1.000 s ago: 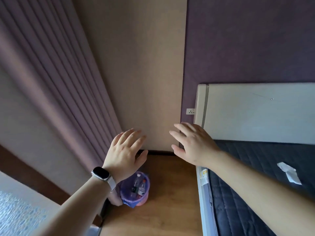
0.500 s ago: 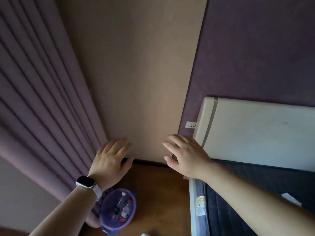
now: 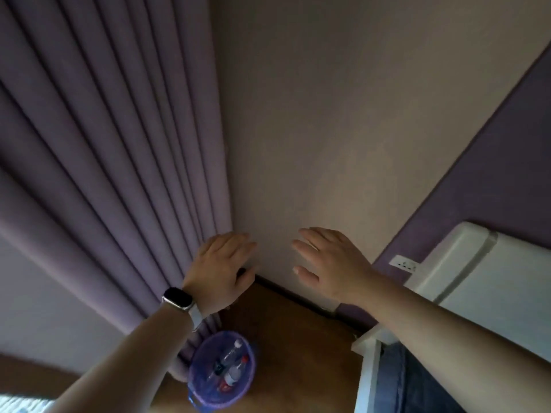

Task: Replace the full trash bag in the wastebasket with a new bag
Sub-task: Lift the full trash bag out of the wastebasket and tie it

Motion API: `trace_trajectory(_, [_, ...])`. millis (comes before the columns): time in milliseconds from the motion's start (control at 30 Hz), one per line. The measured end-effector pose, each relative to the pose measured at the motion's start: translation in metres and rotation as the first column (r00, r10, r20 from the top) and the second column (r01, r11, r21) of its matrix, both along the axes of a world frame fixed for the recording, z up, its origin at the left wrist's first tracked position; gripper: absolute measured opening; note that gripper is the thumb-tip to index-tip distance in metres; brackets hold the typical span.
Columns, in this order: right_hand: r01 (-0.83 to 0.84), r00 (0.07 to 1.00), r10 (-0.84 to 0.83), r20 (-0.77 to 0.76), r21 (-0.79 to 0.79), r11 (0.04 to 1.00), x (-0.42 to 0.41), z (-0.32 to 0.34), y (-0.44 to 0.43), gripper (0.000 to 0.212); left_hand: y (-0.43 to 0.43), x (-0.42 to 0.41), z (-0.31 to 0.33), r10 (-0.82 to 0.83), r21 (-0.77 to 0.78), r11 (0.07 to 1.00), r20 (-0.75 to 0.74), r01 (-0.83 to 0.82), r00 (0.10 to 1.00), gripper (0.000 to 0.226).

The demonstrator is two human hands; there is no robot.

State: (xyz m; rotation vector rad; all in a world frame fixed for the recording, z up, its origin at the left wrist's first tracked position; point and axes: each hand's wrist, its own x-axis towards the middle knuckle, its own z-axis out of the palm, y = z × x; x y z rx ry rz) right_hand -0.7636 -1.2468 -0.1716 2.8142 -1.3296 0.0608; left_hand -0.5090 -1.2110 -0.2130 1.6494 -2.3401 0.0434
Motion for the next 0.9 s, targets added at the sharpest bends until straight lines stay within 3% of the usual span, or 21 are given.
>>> trace_trajectory(233, [-0.269, 0.963, 0.268, 0.030, 0.035, 0.962, 0.051, -0.026, -0.063, 0.057, 0.020, 0.027, -0.020, 0.280, 0.047, 0.959, 0.023, -0.281, 0.960, 0.047])
trace_trajectory(400, [-0.491, 0.871, 0.486, 0.066, 0.083, 0.867, 0.077, -0.046, -0.101, 0.057, 0.032, 0.026, -0.030, 0.489, 0.080, 0.866, 0.066, -0.494, 0.870, 0.044])
trace_trajectory(700, [-0.753, 0.658, 0.736, 0.163, 0.130, 0.645, 0.079, -0.071, -0.169, 0.053, 0.035, -0.040, -0.033, 0.799, 0.079, 0.598, 0.025, -0.798, 0.601, 0.044])
trace_trajectory(900, [-0.795, 0.605, 0.779, 0.166, 0.186, 0.577, 0.080, -0.107, -0.164, 0.053, 0.058, -0.057, -0.064, 0.922, 0.188, 0.386, -0.046, -0.903, 0.384, 0.049])
